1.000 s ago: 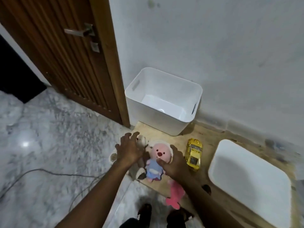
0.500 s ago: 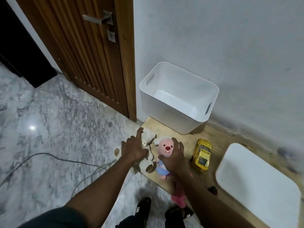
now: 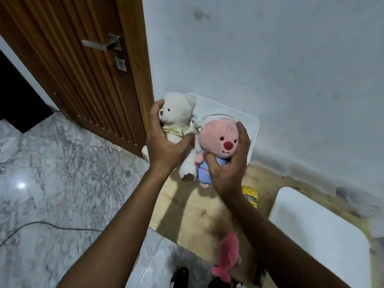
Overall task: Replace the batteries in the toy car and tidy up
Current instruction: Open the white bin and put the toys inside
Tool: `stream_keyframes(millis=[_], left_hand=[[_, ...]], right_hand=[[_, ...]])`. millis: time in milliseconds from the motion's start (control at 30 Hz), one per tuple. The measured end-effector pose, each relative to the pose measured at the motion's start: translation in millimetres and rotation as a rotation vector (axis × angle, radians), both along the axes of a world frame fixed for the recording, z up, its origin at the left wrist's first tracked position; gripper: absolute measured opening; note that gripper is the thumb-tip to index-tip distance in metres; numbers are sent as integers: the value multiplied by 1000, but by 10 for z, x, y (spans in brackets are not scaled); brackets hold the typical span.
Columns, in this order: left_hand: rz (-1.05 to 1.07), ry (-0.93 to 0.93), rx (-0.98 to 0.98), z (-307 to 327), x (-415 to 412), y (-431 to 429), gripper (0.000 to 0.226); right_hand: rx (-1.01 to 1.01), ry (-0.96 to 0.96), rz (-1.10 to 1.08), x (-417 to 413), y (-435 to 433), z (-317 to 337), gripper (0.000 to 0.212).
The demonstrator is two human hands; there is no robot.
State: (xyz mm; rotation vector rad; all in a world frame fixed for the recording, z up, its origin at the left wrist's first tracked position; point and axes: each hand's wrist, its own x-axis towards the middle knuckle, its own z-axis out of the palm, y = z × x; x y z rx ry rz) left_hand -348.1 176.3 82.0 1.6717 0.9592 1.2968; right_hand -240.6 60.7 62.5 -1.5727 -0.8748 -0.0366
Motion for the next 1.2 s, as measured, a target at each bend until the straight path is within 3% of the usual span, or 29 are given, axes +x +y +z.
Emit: stream_keyframes(millis=[133, 233, 333, 433, 567, 800, 967, 1200], left_hand=[[-63, 114, 22, 287, 540, 392, 91], [-140, 408, 9, 231, 920, 755, 95], [-261, 684, -41, 16, 1213, 1038, 98], [-367, 814, -169, -281, 1358, 1164, 101], [-411, 969, -279, -630, 1457, 1267, 105], [-396, 1074, -322, -891, 1543, 1356, 95], [-431, 999, -328, -817, 1557, 1307, 72], [-462, 712, -254, -341, 1436, 672, 35]], right_hand=[[-99, 120, -32, 545, 387, 231, 91], [-358, 187, -78, 976, 676, 220, 85], [-654, 222, -54, 1316, 871, 69, 80], [-900, 175, -3, 1490, 979, -179, 79], [-1064, 158, 8, 1587, 1118, -528, 87], [-1088, 188, 18, 1596, 1188, -886, 76], [-1065, 141, 42, 1669, 1157, -739, 69], [-565, 181, 25, 1439, 589, -203, 18]])
